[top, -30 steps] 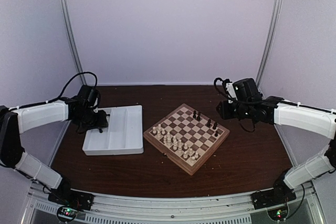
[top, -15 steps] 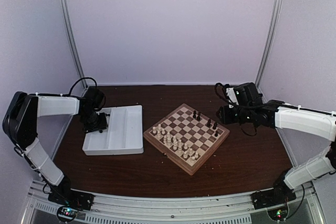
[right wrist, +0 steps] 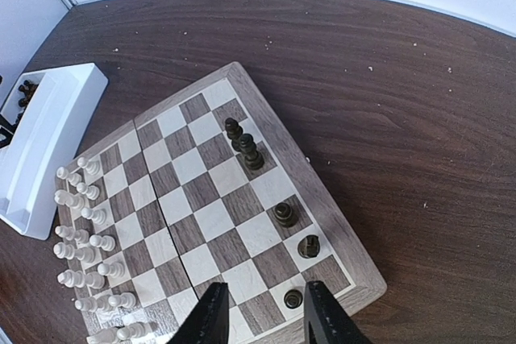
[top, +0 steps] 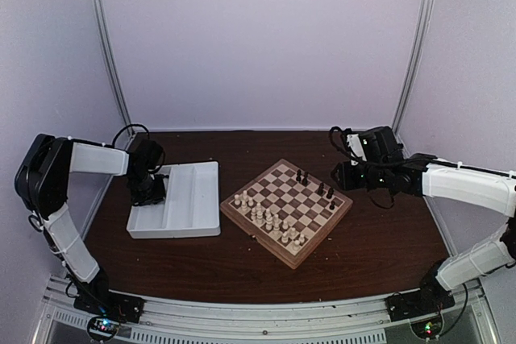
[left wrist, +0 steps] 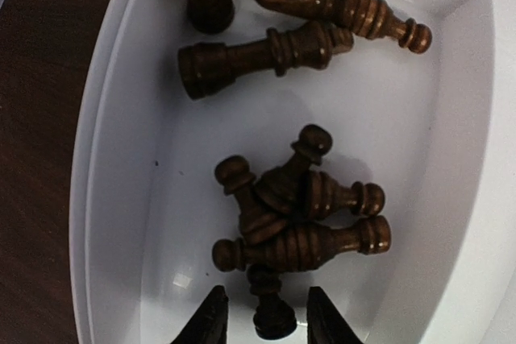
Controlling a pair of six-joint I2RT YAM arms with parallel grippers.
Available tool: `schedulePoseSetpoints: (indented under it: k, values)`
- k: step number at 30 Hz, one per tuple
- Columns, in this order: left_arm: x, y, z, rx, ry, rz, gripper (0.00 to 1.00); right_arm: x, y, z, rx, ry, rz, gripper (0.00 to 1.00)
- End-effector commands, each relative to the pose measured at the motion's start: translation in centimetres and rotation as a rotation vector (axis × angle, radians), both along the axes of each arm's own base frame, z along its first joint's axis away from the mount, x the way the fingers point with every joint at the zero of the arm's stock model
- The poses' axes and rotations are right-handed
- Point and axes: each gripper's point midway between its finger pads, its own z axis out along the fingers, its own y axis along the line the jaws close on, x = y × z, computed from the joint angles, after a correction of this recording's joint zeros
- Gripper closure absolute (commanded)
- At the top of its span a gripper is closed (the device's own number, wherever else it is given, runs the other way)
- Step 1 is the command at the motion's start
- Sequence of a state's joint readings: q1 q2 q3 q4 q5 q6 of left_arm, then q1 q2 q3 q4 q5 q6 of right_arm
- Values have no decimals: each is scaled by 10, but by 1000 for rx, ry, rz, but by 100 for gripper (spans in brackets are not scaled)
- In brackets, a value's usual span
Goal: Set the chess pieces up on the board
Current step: Pick up the chess piece from the storage box.
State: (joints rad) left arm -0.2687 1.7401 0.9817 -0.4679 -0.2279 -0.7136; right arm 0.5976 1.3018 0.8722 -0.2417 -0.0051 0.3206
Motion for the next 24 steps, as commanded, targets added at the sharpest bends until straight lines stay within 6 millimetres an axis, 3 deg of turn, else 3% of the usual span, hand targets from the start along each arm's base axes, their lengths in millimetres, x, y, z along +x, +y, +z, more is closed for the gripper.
schedulePoseSetpoints:
  k: [1,3,8,16,20,24]
  values:
    - [18,0,4,-24,-54,30,71,2,5,5,29,-6,11,66]
    - [19,0,4,-24,-53,29,77,2,5,5,30,-7,12,66]
    - [12,7,14,10,-47,36,82,1,6,8,36,-7,15,66]
    - [-7,21,70,38,-177,20,86,2,11,13,57,-10,28,66]
    - [-14,11,97,-27,-282,-55,86,2,22,18,93,2,64,66]
    - [-23,9,110,-58,-340,-75,86,0,34,23,123,15,101,70]
